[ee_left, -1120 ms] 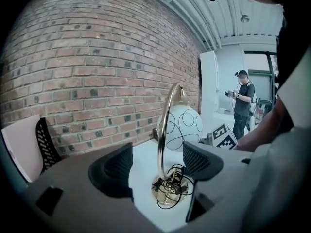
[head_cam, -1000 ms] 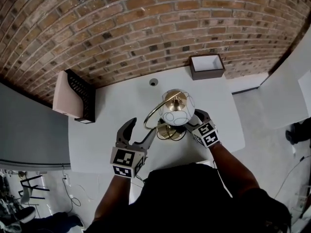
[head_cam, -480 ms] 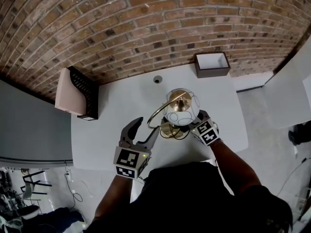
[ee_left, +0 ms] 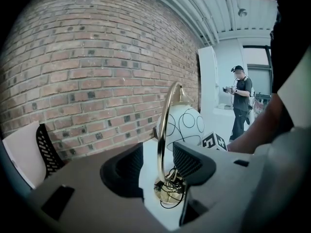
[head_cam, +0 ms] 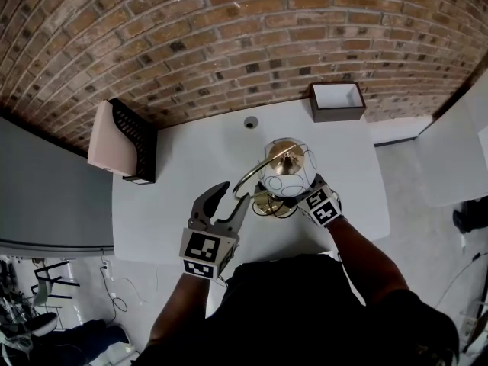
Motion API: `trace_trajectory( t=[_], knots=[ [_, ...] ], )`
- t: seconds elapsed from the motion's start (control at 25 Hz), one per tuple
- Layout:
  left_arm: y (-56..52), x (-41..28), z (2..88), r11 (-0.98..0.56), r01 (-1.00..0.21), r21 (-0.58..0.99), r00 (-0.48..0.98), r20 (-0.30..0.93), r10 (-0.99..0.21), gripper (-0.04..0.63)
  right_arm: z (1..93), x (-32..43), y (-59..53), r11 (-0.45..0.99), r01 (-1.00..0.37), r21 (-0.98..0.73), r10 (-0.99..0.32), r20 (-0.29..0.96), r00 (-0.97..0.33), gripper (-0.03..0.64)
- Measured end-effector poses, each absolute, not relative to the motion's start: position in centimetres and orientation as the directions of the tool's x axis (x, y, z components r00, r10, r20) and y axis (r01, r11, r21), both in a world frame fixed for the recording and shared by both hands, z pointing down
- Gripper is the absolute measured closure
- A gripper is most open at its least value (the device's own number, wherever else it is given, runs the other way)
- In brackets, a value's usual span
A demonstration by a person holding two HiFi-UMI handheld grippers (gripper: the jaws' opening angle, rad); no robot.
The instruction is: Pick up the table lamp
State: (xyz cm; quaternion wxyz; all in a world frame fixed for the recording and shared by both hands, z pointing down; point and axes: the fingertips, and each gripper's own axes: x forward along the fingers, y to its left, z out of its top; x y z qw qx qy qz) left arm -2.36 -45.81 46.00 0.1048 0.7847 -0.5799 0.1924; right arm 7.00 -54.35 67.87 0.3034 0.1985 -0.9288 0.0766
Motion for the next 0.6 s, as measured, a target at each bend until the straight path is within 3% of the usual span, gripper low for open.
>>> trace_trajectory(
  t=[0.6],
  knots=[
    [-45.88, -2.82, 46.36, -0.285, -0.955, -0.082, 0.222, 0.442, -0.869, 0.475, 68.87, 6.19, -54.21, 0.915, -0.404, -0.005, -0.315, 0.619, -0.720, 0.535]
  ],
)
